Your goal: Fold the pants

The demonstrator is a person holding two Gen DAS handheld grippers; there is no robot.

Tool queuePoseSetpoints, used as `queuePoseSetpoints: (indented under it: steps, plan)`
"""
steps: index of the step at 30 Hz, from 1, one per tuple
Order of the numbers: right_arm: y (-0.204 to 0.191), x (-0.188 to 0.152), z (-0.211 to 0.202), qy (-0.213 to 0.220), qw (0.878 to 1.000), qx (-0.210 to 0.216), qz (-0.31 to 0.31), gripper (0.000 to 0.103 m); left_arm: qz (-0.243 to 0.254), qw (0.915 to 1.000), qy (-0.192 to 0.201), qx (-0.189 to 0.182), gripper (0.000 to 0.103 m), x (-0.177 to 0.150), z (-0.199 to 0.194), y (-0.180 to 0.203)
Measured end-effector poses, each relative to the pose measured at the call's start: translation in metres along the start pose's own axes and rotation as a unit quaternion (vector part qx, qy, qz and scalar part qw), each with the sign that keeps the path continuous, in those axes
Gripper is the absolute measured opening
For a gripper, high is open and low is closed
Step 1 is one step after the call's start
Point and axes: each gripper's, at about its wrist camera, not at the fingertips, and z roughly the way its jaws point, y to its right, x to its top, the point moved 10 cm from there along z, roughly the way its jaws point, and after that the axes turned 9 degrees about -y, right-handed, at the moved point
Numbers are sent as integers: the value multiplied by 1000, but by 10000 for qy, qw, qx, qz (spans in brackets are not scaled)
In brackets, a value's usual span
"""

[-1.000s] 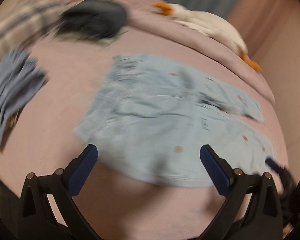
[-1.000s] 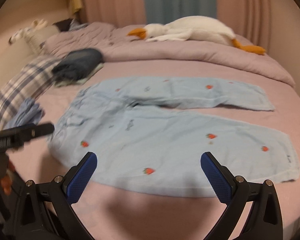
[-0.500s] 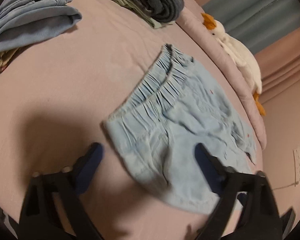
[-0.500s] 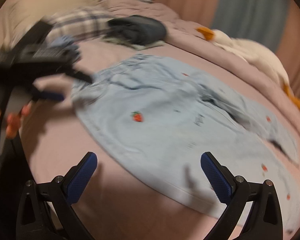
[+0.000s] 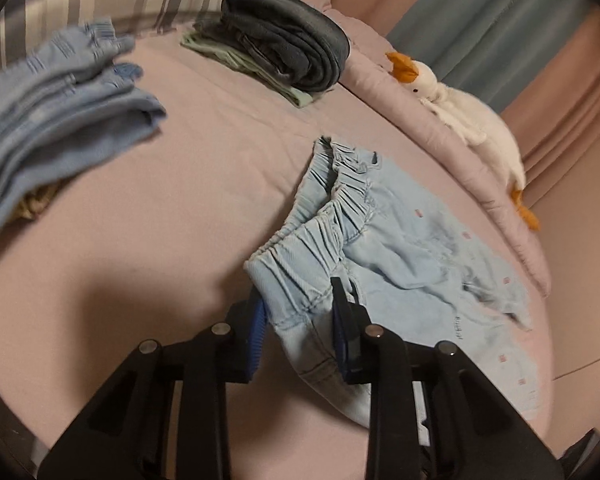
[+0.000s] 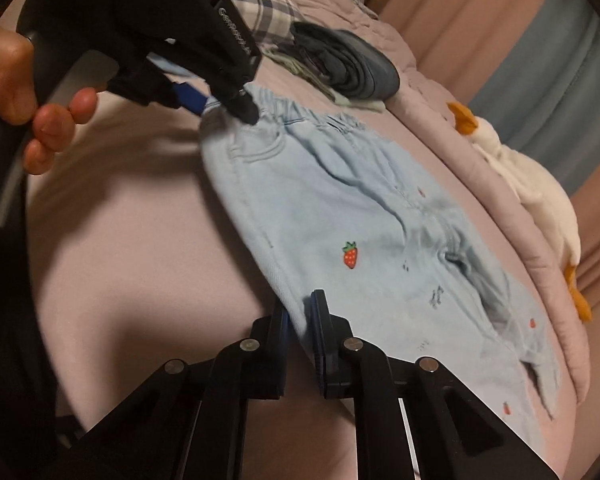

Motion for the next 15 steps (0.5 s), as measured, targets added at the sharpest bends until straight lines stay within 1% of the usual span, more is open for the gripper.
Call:
queuePoseSetpoints:
  steps: [1, 2, 4, 5, 6, 7, 8, 9, 10, 11, 12, 13, 15]
  plan:
    - [-4, 3, -5, 27, 9998, 154, 98, 12, -1, 9999, -54, 119, 30, -3, 4, -5]
    - [-7, 2, -5, -1, 9995, 276, 145, 12, 15, 9996, -205, 206, 32, -7, 10, -7]
    - [-16, 1, 2, -82, 9990, 417, 138, 12, 24, 9982, -424, 430, 34, -13, 17, -14]
    - [-19, -4, 11, -241, 9985, 482, 88, 14, 5, 9981, -452, 426, 37, -13, 16, -18]
    - [-18, -7, 15, -292, 9979, 562, 149, 17, 13, 9981, -432, 445, 39, -12, 14, -19]
    - [-11, -8, 13, -229, 9961, 730, 430, 26, 45, 9980, -364, 522, 46, -9, 8, -22]
    - [-6, -10, 9, -230, 9937, 902, 624, 42, 74, 9978, -282, 590, 49, -6, 3, -23]
    - [0, -12, 5, -205, 9904, 1078, 836, 48, 107, 9977, -200, 632, 49, -4, -2, -22]
    - [11, -16, -3, -104, 9853, 1268, 1142, 53, 184, 9975, -56, 686, 49, 1, -10, -19]
    - [27, -20, -13, 56, 9771, 1481, 1524, 53, 259, 9972, 33, 705, 50, 5, -14, -16]
    - [41, -26, -19, 146, 9706, 1582, 1807, 53, 370, 9970, 128, 670, 50, 8, -19, -8]
    - [61, -36, -25, 214, 9624, 1604, 2184, 54, 455, 9969, 169, 622, 53, 10, -19, -2]
    - [112, -67, -31, 281, 9419, 1433, 3025, 55, 810, 9957, 181, 401, 57, 10, -18, 25]
